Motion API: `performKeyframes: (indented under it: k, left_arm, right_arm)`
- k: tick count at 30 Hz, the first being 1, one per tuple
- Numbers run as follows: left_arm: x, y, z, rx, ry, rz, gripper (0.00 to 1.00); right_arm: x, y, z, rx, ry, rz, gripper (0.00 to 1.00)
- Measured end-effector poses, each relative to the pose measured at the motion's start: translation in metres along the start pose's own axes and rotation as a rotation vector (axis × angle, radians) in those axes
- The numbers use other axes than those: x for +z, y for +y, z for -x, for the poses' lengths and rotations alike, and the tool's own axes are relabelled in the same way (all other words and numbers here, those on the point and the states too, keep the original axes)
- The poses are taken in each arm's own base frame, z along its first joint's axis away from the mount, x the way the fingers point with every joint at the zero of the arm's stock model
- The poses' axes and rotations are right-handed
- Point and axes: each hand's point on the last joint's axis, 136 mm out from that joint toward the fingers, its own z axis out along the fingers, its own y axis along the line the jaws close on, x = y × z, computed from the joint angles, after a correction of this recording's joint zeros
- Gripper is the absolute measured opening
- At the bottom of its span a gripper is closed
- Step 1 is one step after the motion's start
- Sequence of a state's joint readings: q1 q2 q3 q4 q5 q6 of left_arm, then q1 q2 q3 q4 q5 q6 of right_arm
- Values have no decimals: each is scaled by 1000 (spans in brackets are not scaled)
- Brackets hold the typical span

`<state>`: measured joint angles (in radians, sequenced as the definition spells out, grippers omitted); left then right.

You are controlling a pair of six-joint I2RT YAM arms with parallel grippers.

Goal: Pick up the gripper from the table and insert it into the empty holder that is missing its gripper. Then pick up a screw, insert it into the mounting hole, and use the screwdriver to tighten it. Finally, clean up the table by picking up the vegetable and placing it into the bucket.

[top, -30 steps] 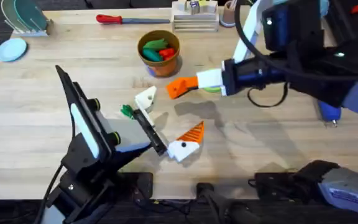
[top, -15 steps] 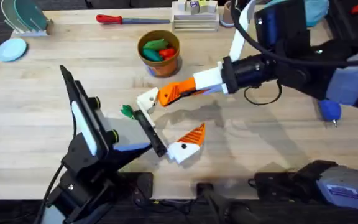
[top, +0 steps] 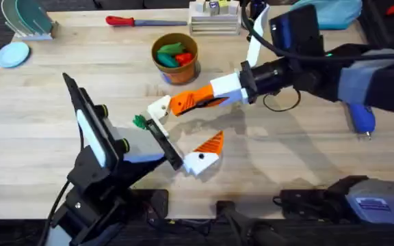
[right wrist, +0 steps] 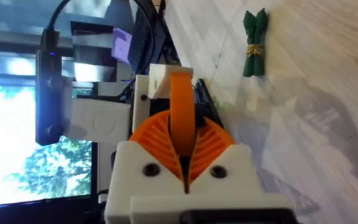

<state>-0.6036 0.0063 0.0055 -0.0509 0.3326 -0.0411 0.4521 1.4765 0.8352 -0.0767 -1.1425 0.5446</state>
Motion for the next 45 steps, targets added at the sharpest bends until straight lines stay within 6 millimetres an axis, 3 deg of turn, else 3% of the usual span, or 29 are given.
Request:
performKeyframes:
  k: [12, 20, 33, 45]
  left_arm:
    - [0, 8, 0, -2, 1, 41, 993]
    - [0, -1, 1, 8, -3, -6, 993]
    - [0, -8, 2, 19, -8, -46, 993]
    - [0, -8, 0, 13, -1, -45, 993]
  right_arm:
    - [6, -7, 1, 123, 73, 127, 9]
    - [-4, -5, 4, 152, 74, 165, 9]
    - [11, 8, -14, 147, 159, 205, 9]
    - [16, 2, 6, 86, 75, 141, 9]
